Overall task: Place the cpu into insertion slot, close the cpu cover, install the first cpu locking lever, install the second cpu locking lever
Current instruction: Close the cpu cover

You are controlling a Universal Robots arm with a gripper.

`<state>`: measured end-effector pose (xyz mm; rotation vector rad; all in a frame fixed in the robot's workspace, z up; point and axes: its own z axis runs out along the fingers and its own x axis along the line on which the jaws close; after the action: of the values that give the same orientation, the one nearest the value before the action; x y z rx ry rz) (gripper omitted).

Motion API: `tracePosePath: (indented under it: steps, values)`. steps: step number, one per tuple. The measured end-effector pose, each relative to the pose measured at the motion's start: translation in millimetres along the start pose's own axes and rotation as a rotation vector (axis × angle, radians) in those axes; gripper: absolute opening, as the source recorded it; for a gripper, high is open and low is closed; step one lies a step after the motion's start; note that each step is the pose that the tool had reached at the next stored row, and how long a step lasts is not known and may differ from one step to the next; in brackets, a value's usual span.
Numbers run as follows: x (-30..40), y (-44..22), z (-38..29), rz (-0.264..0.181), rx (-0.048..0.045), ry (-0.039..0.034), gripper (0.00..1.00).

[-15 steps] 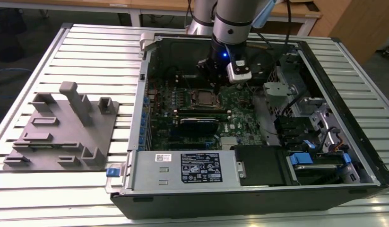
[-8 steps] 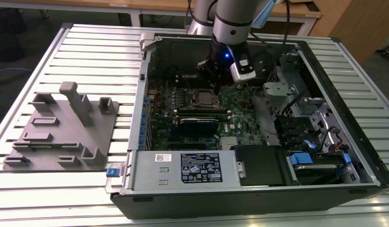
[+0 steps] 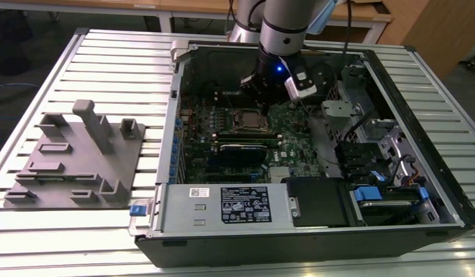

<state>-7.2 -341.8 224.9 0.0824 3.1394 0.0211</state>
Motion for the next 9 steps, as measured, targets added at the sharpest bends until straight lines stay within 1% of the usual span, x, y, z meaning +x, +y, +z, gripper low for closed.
tracePosePath:
  steps: [3, 9]
  values:
    - [2.0, -0.1, 0.6, -0.002, -0.0003, -0.0003, 0.11]
    - [11.6, -0.6, 2.2, -0.002, -0.0004, -0.0003, 0.11]
